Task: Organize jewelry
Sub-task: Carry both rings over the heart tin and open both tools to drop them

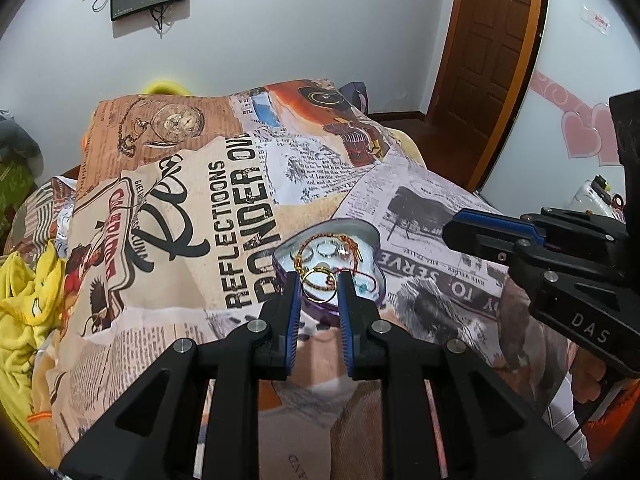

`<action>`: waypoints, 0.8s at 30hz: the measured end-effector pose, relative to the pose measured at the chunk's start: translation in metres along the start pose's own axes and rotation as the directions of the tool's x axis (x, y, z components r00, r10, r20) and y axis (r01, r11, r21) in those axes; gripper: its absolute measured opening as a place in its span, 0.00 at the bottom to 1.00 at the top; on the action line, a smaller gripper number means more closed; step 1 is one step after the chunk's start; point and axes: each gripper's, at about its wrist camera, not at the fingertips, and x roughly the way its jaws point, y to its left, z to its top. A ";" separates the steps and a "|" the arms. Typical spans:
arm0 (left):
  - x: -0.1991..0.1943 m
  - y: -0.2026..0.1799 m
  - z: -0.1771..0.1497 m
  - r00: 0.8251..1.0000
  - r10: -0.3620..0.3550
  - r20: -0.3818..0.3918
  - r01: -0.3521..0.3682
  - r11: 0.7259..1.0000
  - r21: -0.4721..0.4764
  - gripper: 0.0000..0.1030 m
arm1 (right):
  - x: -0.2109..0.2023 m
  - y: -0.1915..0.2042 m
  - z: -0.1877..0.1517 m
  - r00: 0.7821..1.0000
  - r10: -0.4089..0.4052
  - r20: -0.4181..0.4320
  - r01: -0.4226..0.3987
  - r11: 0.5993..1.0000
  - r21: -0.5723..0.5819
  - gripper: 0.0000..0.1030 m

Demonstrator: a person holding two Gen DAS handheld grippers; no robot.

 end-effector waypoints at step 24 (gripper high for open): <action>0.057 0.012 0.010 0.995 -0.049 -0.083 0.049 0.999 -0.002 0.17 | 0.054 -0.002 0.020 0.994 0.083 -0.072 -0.082 0.997 0.017 0.09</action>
